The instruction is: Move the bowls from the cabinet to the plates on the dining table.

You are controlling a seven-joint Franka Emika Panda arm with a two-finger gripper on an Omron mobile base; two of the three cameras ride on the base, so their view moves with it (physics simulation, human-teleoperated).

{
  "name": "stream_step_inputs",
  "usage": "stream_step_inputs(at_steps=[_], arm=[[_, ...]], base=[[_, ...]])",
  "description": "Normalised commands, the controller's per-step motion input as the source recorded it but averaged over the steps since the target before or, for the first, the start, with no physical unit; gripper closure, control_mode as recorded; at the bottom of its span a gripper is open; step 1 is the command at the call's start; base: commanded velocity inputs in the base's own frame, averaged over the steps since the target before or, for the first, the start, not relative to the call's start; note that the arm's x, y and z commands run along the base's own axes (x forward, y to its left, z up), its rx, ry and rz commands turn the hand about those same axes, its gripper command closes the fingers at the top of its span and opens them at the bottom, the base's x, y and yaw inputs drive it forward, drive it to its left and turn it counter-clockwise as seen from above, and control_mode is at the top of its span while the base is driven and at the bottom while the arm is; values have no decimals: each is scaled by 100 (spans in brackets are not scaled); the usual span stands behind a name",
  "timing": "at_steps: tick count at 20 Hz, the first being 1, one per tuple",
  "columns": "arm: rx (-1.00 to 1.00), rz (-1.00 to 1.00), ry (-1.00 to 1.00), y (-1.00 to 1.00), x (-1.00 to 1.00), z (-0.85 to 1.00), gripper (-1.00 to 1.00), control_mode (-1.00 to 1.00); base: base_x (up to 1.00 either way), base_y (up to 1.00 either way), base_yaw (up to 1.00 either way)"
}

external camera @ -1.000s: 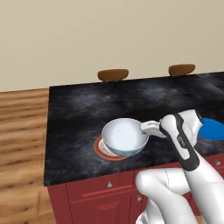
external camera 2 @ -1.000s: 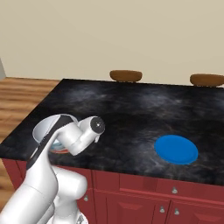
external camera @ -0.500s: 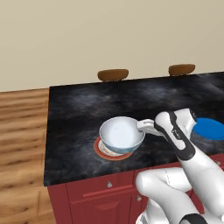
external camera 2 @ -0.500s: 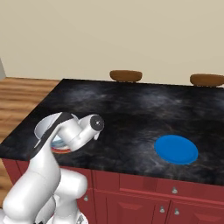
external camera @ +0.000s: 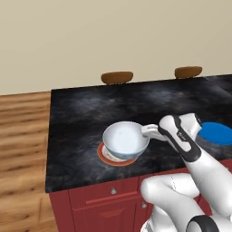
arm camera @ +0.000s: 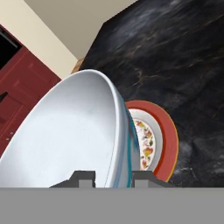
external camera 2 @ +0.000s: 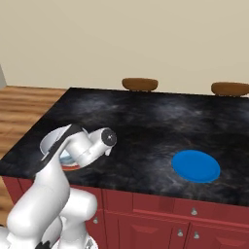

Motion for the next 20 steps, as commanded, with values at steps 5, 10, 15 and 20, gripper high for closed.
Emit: stream_step_inputs(at_steps=[5, 10, 15, 20], arm=[[0, 0, -4, 1, 6, -20, 100, -100], [0, 0, -3, 3, 5, -13, 100, -100], [0, 0, 0, 0, 0, -1, 100, -100], [-2, 0, -1, 9, 5, -15, 100, -100]], base=[[0, 0, 0], [0, 0, 0], [0, 0, 0], [0, 0, 0]])
